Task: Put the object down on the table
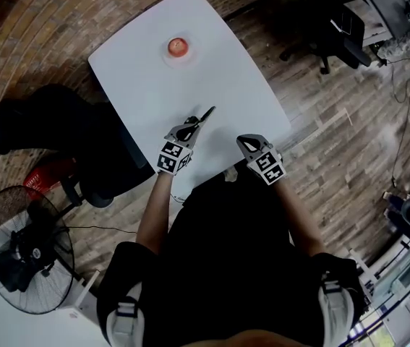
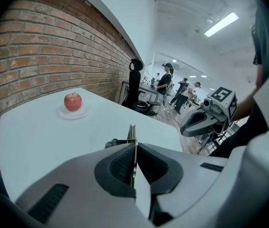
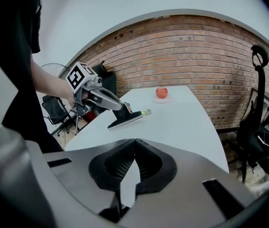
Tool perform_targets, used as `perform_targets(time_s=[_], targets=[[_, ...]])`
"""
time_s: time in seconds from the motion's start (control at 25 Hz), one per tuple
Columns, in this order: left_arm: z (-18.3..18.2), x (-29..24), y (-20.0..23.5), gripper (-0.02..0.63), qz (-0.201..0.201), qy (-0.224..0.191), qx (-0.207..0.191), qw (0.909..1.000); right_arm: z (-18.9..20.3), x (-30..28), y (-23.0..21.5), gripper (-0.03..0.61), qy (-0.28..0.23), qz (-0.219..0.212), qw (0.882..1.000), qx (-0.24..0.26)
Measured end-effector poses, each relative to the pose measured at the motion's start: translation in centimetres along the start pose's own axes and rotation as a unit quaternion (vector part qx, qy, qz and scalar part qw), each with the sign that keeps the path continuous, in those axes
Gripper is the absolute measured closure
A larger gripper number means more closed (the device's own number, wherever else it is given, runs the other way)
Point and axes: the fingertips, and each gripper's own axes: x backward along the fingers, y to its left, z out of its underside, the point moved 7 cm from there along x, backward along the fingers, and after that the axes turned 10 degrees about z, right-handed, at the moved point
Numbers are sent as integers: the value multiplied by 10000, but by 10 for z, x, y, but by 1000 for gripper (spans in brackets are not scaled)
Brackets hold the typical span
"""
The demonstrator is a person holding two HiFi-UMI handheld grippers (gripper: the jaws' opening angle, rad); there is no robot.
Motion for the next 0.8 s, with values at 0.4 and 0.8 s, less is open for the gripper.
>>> perform_targets(time_s=[0.4,0.8], targets=[[4,-29,-2,591,98,393,-69,9992,21,-1,-4,580,335,-187,9993,-22],[5,-47,11,590,62,629,21,9980,22,-4,-12,580,386,-267,9988,-117]])
